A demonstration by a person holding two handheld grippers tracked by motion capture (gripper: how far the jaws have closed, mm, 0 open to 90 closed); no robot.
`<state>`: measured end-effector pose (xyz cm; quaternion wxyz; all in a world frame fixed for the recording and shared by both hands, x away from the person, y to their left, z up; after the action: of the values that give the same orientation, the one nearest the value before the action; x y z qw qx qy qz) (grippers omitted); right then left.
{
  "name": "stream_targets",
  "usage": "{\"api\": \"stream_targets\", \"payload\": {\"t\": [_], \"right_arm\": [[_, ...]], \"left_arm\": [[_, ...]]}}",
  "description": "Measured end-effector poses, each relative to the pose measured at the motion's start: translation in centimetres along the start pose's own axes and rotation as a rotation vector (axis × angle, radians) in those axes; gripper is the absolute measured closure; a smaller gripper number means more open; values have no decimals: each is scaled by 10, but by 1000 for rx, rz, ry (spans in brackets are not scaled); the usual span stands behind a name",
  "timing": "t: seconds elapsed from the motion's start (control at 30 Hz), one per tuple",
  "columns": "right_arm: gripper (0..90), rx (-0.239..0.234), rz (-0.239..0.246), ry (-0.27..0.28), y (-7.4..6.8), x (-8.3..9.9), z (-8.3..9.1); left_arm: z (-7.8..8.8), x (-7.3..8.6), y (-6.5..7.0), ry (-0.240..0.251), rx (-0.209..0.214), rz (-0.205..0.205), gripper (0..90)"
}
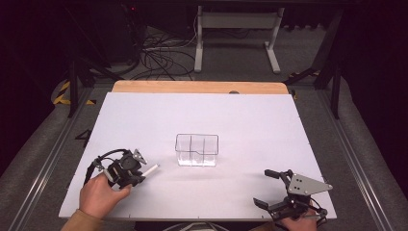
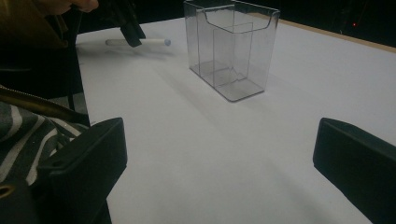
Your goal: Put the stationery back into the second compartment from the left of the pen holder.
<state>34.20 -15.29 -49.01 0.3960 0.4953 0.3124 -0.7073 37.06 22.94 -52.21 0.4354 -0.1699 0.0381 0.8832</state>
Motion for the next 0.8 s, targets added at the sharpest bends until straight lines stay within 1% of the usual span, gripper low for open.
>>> {"api": "stream_targets", "payload": {"t": [0.07, 0.1, 0.13, 0.17, 0.2, 0.33, 0.4, 0.43, 0.47, 0.5, 0.53, 0.57, 0.67, 0.7, 0.73, 0.8], "right_arm": [[34, 2, 4, 3, 0, 0, 0], [34, 2, 4, 3, 0, 0, 0], [34, 3, 2, 3, 0, 0, 0], [34, 3, 2, 3, 0, 0, 0], [34, 3, 2, 3, 0, 0, 0], [34, 6, 3, 4, 0, -1, 0], [34, 6, 3, 4, 0, -1, 0], [34, 6, 2, 5, 0, -1, 0], [34, 7, 3, 5, 0, -1, 0], [34, 7, 3, 5, 0, -1, 0], [34, 6, 2, 5, 0, -1, 0], [34, 6, 2, 5, 0, -1, 0], [34, 5, 1, 6, 0, -1, 0], [34, 5, 3, 6, 0, -1, 0], [34, 6, 2, 6, 0, -1, 0], [34, 5, 1, 6, 0, -1, 0]], "left_arm": [[7, -3, -1, 48, 8, 5, 784], [10, -5, -2, 74, 3, 10, 784], [15, -8, -2, 109, 11, 13, 784], [17, -9, -2, 130, 16, 21, 784], [21, -13, -2, 165, 17, 18, 784], [37, -24, -4, 297, 13, 30, 785], [45, -29, -3, 363, 28, 41, 784], [50, -32, -4, 403, 23, 44, 784], [54, -34, -4, 438, 30, 53, 784], [59, -37, -3, 476, 41, 45, 784], [62, -40, -1, 510, 59, 51, 784], [68, -43, 0, 549, 62, 50, 784], [78, -48, 1, 612, 57, 45, 784], [81, -50, 0, 633, 50, 40, 784], [84, -52, -2, 650, 33, 30, 784], [88, -56, -1, 696, 48, 43, 784]]}}
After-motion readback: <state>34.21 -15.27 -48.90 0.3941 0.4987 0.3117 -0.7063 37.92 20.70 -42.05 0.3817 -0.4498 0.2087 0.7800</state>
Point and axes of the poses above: each handheld gripper's, and its own axes: z roughly backward along the jaws, x roughly out of its underside, y roughly to its right, the point moved 10 cm from there along -z, roughly forward along the jaws, and after that the axes turned 4 degrees about -z, right-handed, at the moved point
